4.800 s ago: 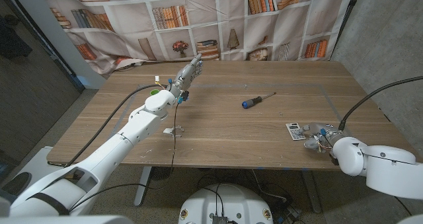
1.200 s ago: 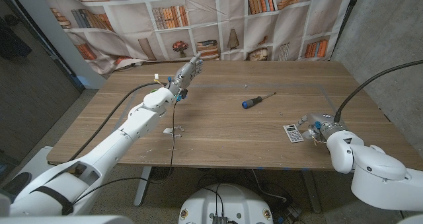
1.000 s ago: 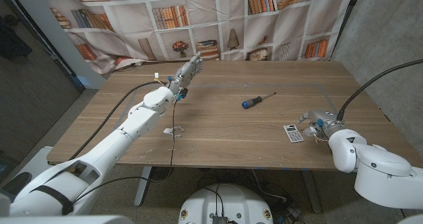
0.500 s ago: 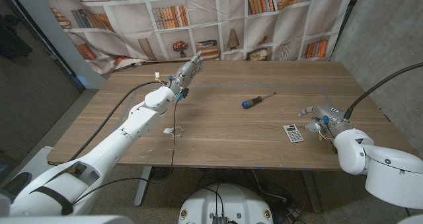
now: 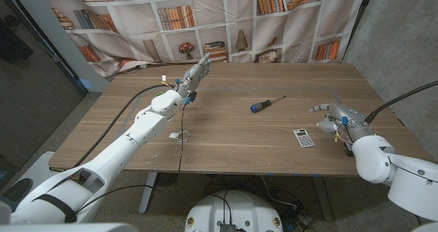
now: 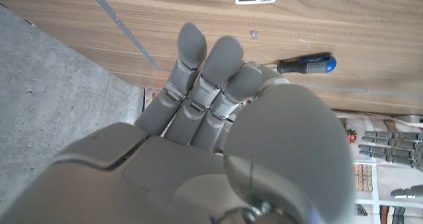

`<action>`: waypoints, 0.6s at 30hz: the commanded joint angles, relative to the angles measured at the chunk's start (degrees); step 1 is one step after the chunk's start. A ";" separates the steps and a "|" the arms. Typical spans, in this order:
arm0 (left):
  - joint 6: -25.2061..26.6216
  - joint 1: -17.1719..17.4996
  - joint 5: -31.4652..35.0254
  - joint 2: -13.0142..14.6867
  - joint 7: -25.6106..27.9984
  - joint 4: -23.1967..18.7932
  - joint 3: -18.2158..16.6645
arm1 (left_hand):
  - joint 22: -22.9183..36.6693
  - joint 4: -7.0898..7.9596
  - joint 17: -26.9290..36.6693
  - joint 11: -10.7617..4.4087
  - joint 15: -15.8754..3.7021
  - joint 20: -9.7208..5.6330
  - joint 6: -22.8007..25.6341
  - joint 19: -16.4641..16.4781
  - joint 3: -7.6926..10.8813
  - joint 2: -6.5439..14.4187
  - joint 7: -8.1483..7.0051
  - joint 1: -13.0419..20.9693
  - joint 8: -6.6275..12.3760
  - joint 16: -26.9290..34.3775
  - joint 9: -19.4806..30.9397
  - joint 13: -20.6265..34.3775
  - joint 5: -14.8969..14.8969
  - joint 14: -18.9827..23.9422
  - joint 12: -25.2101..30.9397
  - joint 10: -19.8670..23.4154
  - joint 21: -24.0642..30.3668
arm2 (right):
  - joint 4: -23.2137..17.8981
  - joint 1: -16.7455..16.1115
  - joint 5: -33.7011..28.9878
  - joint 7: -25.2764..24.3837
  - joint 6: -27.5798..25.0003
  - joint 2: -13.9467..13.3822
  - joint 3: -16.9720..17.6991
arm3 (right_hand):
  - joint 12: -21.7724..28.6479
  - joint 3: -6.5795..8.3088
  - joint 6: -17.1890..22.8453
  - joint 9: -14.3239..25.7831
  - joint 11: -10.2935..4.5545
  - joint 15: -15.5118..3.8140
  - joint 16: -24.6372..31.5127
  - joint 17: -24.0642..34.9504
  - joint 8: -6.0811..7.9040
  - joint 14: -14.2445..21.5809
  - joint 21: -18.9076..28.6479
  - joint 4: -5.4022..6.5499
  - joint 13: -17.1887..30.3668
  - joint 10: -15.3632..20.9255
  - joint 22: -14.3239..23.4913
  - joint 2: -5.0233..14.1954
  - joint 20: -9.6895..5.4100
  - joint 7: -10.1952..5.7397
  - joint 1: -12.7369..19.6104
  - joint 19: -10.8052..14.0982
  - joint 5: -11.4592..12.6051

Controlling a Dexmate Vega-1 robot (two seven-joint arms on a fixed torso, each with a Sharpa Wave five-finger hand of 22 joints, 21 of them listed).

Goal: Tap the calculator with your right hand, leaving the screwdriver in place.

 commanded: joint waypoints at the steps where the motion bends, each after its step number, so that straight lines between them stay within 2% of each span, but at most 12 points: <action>1: -0.14 0.09 0.33 -0.39 0.47 -0.29 0.32 | 0.30 0.00 0.22 -0.05 0.04 -0.02 0.39 0.53 -0.17 0.26 0.19 -0.01 0.00 -0.09 0.18 0.20 0.00 0.00 -0.25 0.36 -0.25 | 3.04 -3.08 -5.09 0.56 12.12 8.85 4.24 | 0.34 -0.34 -0.89 0.10 -0.06 -0.06 0.23 -0.04 -0.19 -0.01 -0.17 -0.26 0.28 -0.11 -0.03 0.12 0.16 -0.11 -0.17 0.63 -0.41; 4: 0.12 0.26 0.35 -0.26 0.65 -0.72 0.31 | 0.30 0.00 0.22 -0.04 0.03 -0.02 0.35 0.50 -0.18 0.27 0.19 -0.01 -0.02 -0.10 0.18 0.20 0.00 -0.02 -0.27 0.31 -0.30 | 4.34 -3.24 -5.73 0.36 16.02 11.88 4.93 | 0.39 -0.60 -1.43 0.10 -0.07 -0.07 0.28 -0.31 -0.19 0.08 -0.26 0.00 0.38 -0.29 0.15 0.38 0.11 -0.14 -0.46 0.71 -0.78; 5: 0.41 0.43 -0.02 -0.29 0.71 -1.00 0.17 | 0.30 0.00 0.22 -0.03 0.03 -0.04 0.35 0.51 -0.20 0.27 0.17 0.00 -0.02 -0.10 0.18 0.20 0.00 -0.02 -0.27 0.31 -0.32 | 5.33 -3.05 -5.32 -0.17 18.68 13.95 5.25 | 0.33 -0.64 -1.51 0.10 -0.07 -0.08 0.38 -0.23 -0.19 0.15 -0.21 -0.01 0.34 -0.38 0.20 0.42 0.13 -0.15 -0.46 0.78 -0.85; 7: 0.73 0.42 -0.27 -0.25 0.56 -1.08 0.15 | 0.30 0.01 0.22 0.02 0.02 -0.05 0.39 0.56 -0.21 0.28 0.18 0.01 -0.01 -0.09 0.18 0.20 0.00 0.01 -0.27 0.33 -0.33 | 5.86 -2.92 -5.65 0.08 20.31 15.49 5.45 | 0.36 -1.31 -1.62 0.12 -0.07 -0.03 0.31 -0.43 -0.10 0.12 -0.02 0.35 0.46 -0.52 0.30 0.25 0.35 -0.19 -1.21 1.00 -1.34; 8: 1.23 0.13 -0.36 -0.04 0.09 -1.07 0.29 | 0.30 0.01 0.22 0.03 0.08 -0.02 0.38 0.54 -0.23 0.29 0.17 0.02 -0.01 -0.07 0.18 0.20 0.00 0.06 -0.26 0.35 -0.36 | 7.08 -2.37 -5.35 -0.84 23.41 17.48 5.24 | 0.30 -2.13 -1.64 0.12 -0.08 -0.04 0.13 -0.76 -0.02 0.02 -0.45 0.49 0.45 -0.68 -0.68 0.38 0.01 -0.21 -1.55 1.10 -2.09; 9: 1.47 -0.03 -0.29 0.10 -0.11 -1.13 0.40 | 0.30 0.01 0.22 0.01 0.09 -0.06 0.40 0.56 -0.24 0.29 0.18 0.02 -0.01 -0.07 0.18 0.20 0.00 0.06 -0.26 0.35 -0.37 | 7.76 -2.02 -5.29 -1.10 25.14 18.63 5.15 | 0.28 -2.33 -1.64 0.13 -0.08 -0.04 0.25 -0.66 0.02 0.09 -0.39 0.57 0.48 -0.74 -0.57 0.33 0.23 -0.21 -1.84 1.07 -2.38; 10: 1.49 -0.03 -0.29 0.11 -0.11 -1.14 0.41 | 0.30 0.01 0.22 0.01 0.08 -0.06 0.38 0.58 -0.24 0.29 0.14 0.02 -0.02 -0.07 0.18 0.20 0.00 0.05 -0.26 0.34 -0.37 | 7.82 -2.00 -5.63 -0.83 25.38 18.97 5.18 | 0.15 -2.82 -1.59 0.14 -0.09 -0.01 0.18 -0.87 0.09 0.06 -0.11 0.92 0.37 -0.88 -0.17 0.31 0.34 -0.22 -2.60 1.22 -2.97; 12: 1.39 -0.28 -0.28 0.34 -0.94 -1.00 0.59 | 0.30 0.02 0.22 -0.01 0.09 -0.06 0.33 0.58 -0.26 0.30 0.11 0.03 -0.04 -0.08 0.18 0.20 0.00 0.03 -0.27 0.32 -0.40 | 10.06 -0.91 -5.49 -2.58 30.83 21.97 4.56 | -0.59 -3.36 -1.50 0.16 -0.10 -0.01 -0.11 -1.15 0.19 -0.38 -0.55 1.22 -0.27 -1.63 -0.33 0.48 0.32 -0.22 -3.66 0.48 -4.34; 15: 1.51 -0.35 -0.67 0.50 -1.72 -0.92 0.62 | 0.30 0.02 0.22 -0.06 0.04 -0.06 0.33 0.60 -0.29 0.30 0.17 0.04 -0.04 -0.10 0.18 0.20 0.00 -0.01 -0.29 0.29 -0.45 | 12.33 0.36 -5.31 -4.19 36.58 25.38 4.09 | -1.52 -5.70 -1.20 0.24 -0.07 -0.03 -1.19 -1.54 0.33 -1.37 -1.95 1.70 -0.83 -2.72 -3.63 0.53 0.14 -0.24 -5.79 0.04 -7.38; 18: 1.63 -0.21 -0.88 0.71 -2.03 -1.03 0.59 | 0.30 0.03 0.22 -0.06 0.03 -0.08 0.33 0.64 -0.34 0.30 0.18 0.06 -0.04 -0.10 0.18 0.20 0.00 -0.03 -0.32 0.22 -0.50 | 14.71 1.33 -3.69 -4.71 43.14 28.62 4.52 | -4.37 -7.57 -1.06 0.38 -0.07 -0.02 -3.76 -2.12 0.40 -3.75 -3.84 2.56 -2.55 -6.21 -6.77 0.29 0.36 -0.31 -9.25 -2.56 -10.53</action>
